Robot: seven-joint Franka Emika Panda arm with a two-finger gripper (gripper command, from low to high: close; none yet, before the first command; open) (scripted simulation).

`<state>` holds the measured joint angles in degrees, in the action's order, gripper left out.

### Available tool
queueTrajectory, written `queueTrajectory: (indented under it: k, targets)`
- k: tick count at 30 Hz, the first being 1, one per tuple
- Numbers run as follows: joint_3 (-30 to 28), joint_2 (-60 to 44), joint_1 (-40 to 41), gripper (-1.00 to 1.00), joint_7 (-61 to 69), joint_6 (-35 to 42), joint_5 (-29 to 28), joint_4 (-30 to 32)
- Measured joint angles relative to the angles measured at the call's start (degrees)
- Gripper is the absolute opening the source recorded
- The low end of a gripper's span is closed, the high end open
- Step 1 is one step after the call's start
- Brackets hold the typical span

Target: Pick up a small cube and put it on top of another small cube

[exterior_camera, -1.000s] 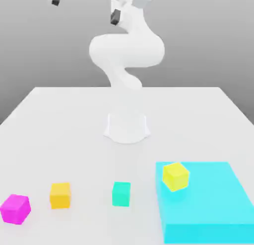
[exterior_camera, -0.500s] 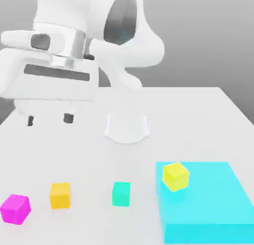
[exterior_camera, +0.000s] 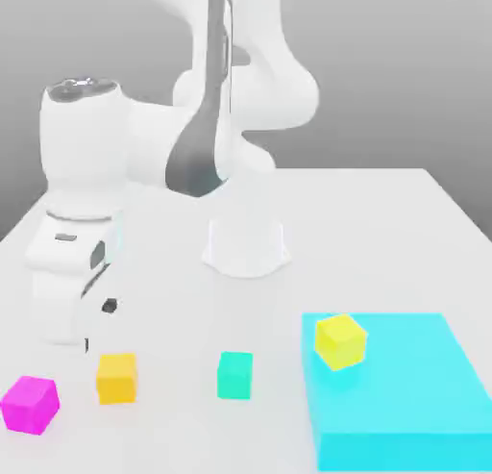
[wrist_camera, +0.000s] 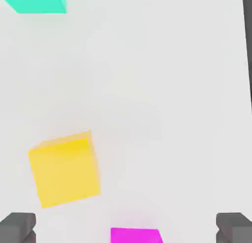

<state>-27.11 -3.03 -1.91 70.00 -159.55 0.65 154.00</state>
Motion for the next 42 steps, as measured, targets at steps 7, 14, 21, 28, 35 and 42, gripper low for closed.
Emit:
queueTrajectory:
  k: [7,14,21,28,35,42]
  targets:
    - [12.2,-11.6,9.9,0.0,20.4,-7.7,17.0,-0.5]
    - [16.2,-15.6,13.3,-1.0,23.3,-10.7,20.5,-1.4]
    - [9.7,-7.1,8.8,-1.0,16.1,-4.5,11.0,0.7]
    - [8.1,-0.4,5.7,-1.0,10.5,-0.7,-2.1,3.1]
    - [9.4,3.7,3.0,-1.0,10.9,1.2,-8.9,5.1]
    - [11.3,7.8,0.1,-1.0,14.6,3.0,-10.9,7.1]
